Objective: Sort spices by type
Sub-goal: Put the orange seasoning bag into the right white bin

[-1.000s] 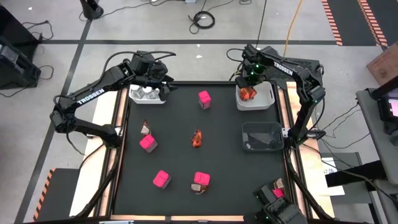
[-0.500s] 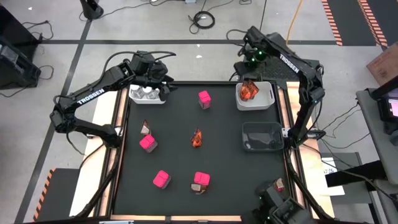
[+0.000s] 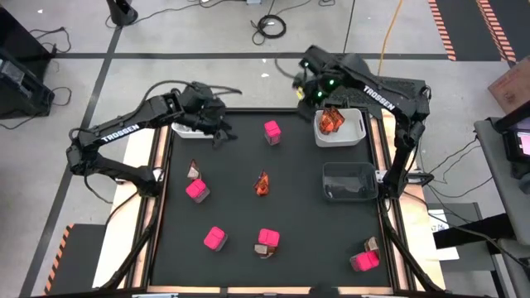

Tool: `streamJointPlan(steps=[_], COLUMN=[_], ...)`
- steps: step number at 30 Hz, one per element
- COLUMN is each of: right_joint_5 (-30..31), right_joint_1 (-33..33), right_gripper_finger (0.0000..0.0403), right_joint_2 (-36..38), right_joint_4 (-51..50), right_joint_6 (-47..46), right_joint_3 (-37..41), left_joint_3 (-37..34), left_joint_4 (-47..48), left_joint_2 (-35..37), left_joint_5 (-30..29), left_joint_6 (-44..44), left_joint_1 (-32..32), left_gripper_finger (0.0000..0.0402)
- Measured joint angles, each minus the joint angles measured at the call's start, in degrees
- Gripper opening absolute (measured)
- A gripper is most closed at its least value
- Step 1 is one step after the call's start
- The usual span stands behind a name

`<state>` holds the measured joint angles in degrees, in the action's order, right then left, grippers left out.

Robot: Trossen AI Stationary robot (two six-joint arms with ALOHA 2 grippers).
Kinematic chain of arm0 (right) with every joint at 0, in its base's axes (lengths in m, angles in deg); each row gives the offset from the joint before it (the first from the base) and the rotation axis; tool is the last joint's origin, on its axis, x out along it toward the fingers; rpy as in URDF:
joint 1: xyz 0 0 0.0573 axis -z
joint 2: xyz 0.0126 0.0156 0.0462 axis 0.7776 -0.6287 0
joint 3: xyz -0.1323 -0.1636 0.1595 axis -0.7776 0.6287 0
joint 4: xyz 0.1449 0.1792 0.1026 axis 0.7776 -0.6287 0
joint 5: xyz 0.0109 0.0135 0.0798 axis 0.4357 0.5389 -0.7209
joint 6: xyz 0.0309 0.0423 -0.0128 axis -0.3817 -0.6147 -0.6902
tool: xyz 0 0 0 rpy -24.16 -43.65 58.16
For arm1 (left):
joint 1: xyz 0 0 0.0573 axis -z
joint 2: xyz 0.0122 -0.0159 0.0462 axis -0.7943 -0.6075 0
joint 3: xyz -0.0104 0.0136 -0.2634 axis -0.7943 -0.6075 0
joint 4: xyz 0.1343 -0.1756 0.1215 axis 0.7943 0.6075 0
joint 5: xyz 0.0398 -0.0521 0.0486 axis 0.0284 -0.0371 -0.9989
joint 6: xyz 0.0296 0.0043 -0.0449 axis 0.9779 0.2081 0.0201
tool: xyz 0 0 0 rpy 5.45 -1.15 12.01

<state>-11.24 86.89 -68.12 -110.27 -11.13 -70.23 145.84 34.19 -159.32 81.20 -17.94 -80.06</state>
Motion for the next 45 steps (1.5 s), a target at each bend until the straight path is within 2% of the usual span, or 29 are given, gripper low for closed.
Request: streamJointPlan(steps=[9, 12, 14, 19, 23, 28, 33, 39, 45], right_joint_5=[-6.99, -8.1, -8.08, -8.54, -16.21, -17.02, -18.54, -17.79, -15.02], right_joint_1=[-13.56, -17.39, -19.48, -22.25, -22.55, -23.19, -24.19, -24.96, -25.33], right_gripper_finger=[0.0146, 0.0146, 0.0146, 0.0146, 0.0146, 0.0146, 0.0146, 0.0142, 0.0114], right_joint_2=[0.0, 0.04, 0.02, -0.79, -5.02, -11.65, -14.34, -17.66, -19.15], right_joint_4=[0.55, 4.36, 8.04, 21.31, 26.61, 26.7, 24.71, 23.78, 22.26], right_joint_6=[24.62, 33.24, 35.59, 36.14, 35.57, 36.12, 36.36, 35.79, 34.34], right_joint_3=[0.19, 2.22, 4.36, 10.51, 12.46, 12.45, 12.45, 12.41, 12.41], left_joint_3=[0.0, 0.0, 0.0, 0.0, -0.95, -9.97, -17.73, -22.1, -22.51], left_joint_4=[11.17, 12.52, 13.16, 13.17, 12.52, 7.7, -0.04, -2.57, -3.1], left_joint_2=[0.0, 0.0, 0.0, 1.12, 2.29, 6.93, 10.84, 12.8, 12.85], left_joint_5=[-7.21, -7.3, -7.3, -8.09, -7.95, -6.19, -4.19, -3.34, -3.21], left_joint_6=[-7.77, -8.06, -7.45, -2.79, 1.52, 1.15, -2.99, -4.63, -5.97], left_joint_1=[7.54, 8.99, 9.65, 8.4, 5.88, 2.13, 1.63, 1.72, 2.63], left_gripper_finger=[0.0247, 0.0247, 0.0247, 0.0247, 0.0247, 0.0247, 0.0247, 0.0247, 0.0247])
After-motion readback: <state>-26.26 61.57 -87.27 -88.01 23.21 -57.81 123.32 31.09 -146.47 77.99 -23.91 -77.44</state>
